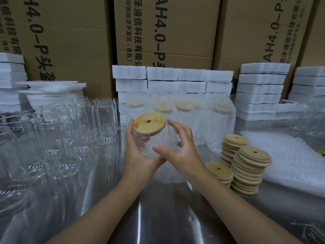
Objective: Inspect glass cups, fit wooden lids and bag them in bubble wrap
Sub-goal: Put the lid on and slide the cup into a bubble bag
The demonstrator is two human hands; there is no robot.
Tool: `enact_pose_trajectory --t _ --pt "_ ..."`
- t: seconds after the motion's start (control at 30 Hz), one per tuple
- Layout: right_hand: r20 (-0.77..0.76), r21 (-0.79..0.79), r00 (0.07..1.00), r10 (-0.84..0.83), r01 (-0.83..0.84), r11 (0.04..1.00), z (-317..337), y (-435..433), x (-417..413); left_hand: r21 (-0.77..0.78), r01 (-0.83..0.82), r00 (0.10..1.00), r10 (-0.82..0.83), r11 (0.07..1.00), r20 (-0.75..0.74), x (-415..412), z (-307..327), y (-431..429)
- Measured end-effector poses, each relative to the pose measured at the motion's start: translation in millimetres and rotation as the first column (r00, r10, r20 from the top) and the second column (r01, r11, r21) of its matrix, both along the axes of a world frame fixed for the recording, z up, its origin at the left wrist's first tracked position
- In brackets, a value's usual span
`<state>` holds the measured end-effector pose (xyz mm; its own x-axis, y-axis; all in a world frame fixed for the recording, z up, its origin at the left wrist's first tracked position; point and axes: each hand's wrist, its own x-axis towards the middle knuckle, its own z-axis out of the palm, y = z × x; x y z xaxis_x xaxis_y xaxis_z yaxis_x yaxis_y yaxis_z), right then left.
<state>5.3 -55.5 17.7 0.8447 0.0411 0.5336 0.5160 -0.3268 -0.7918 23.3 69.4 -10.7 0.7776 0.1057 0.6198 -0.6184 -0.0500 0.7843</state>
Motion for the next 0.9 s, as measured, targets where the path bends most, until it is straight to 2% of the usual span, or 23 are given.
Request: enact_pose_trajectory --t 0.1,0.2,0.3,0.4,0.53,0.6,0.7,0.8,0.9 --pt "-0.081 0.013 0.993 0.091 -0.090 0.996 0 -4 1 -0.114 -0.071 0.996 0.076 0.991 0.043 -1 5 2" --pt "-0.223 0.015 0.945 0.239 -0.242 0.970 0 -7 2 -0.222 -0.124 0.989 0.137 0.967 0.046 -5 11 4" --pt "-0.278 -0.124 0.923 0.265 -0.308 0.943 -6 -10 2 -0.277 -0.129 0.988 0.148 0.952 0.048 -8 14 5" --pt "-0.240 -0.281 0.957 0.160 -0.227 0.932 -14 -9 4 -0.305 -0.120 0.983 0.155 0.945 0.093 -11 16 5" --pt "-0.164 -0.220 0.984 0.071 -0.107 0.970 -17 -7 5 -0.293 -0.044 0.987 0.088 0.955 0.137 -15 20 4" --pt "-0.145 -0.142 0.988 0.044 -0.064 0.988 -17 -9 7 -0.265 0.003 0.991 0.032 0.964 0.127 -14 20 5" --pt "-0.120 0.026 0.991 0.064 -0.062 0.998 -13 -12 10 -0.154 0.060 0.998 -0.056 0.986 0.033 -8 16 7" --pt "-0.079 0.164 0.995 0.057 -0.044 0.986 -9 -14 13 0.028 0.149 0.986 -0.146 0.988 -0.081 -4 10 4" --pt "-0.049 0.250 0.997 0.052 -0.038 0.968 -5 -17 15 0.204 0.185 0.975 -0.155 0.961 -0.156 0 2 4"
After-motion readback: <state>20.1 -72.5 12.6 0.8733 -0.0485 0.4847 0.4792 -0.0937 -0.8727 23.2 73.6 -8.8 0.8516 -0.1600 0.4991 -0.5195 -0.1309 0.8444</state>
